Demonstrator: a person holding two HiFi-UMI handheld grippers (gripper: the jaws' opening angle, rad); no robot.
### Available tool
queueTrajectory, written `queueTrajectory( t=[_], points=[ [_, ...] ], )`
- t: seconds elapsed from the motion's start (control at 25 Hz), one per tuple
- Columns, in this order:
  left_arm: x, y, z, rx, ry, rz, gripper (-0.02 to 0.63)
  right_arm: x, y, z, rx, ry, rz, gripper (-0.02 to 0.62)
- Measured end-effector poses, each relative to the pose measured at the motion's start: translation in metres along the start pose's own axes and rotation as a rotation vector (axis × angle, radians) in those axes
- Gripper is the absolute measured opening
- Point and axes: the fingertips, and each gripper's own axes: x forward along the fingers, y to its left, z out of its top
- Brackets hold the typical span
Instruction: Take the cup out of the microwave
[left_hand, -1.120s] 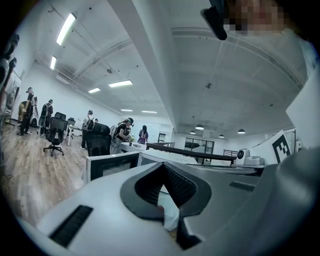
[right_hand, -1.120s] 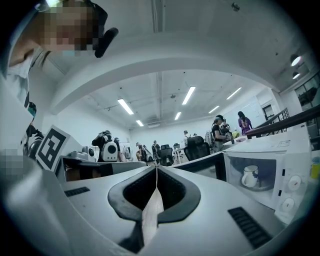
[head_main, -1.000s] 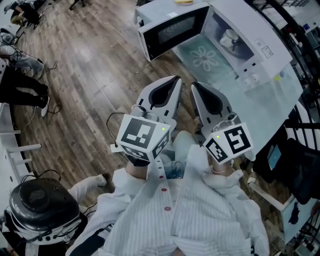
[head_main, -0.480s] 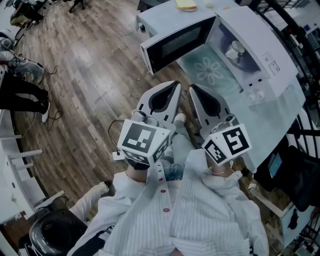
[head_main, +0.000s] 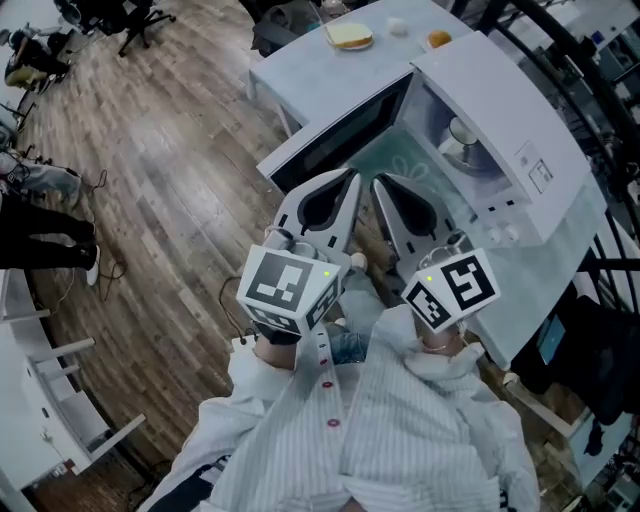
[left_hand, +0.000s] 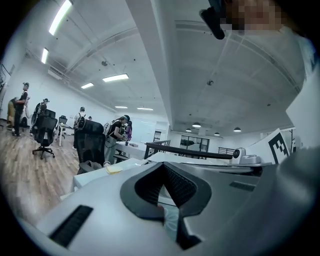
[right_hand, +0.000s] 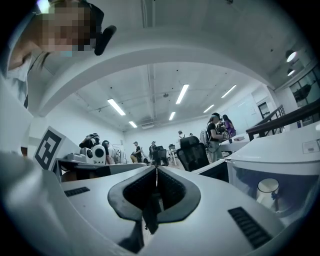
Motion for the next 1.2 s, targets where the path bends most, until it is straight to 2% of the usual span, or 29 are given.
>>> queueTrajectory(
  t=[0.4,0.76,1.2],
  points=[
    [0.095,0.004,0.016,0.005,0.009,-0.129,0.006,0.023,-0.080,0.030,-0.013,-0.028,-0.115,0.035],
    [0.161,-0.037,0.016,0.012,0.030,-0.318,0.008,-0.005,-0.140,0.041,-0.022,-0.048,-0.290,0.035],
    [0.201,-0.078,0.009,0.013,0.071,-0.522,0.008,-0.041,-0.182,0.049,-0.007,-0.084,-0.506,0.035]
  ],
)
